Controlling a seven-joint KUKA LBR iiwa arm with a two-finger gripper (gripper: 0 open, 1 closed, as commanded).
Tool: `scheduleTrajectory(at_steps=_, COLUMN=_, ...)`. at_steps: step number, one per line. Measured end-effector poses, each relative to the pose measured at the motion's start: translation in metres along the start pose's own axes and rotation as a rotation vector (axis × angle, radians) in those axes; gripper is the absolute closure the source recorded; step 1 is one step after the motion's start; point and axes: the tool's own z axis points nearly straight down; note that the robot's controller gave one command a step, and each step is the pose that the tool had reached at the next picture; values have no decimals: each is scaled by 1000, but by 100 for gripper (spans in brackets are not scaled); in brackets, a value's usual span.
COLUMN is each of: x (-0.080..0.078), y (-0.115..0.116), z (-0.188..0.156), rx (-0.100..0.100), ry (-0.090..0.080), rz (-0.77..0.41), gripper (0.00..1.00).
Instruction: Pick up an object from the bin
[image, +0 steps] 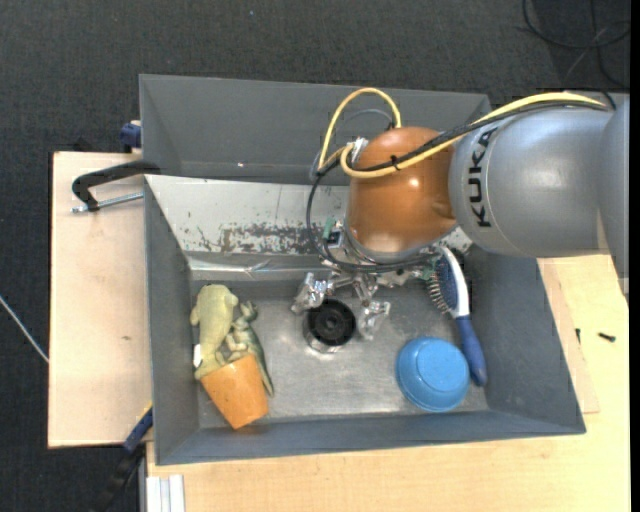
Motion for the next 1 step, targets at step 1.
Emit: scheduleTrajectory(at_steps=1, x=-2, y=-1, z=-2, rx=-1, ry=-1, rz=4, gripper=0)
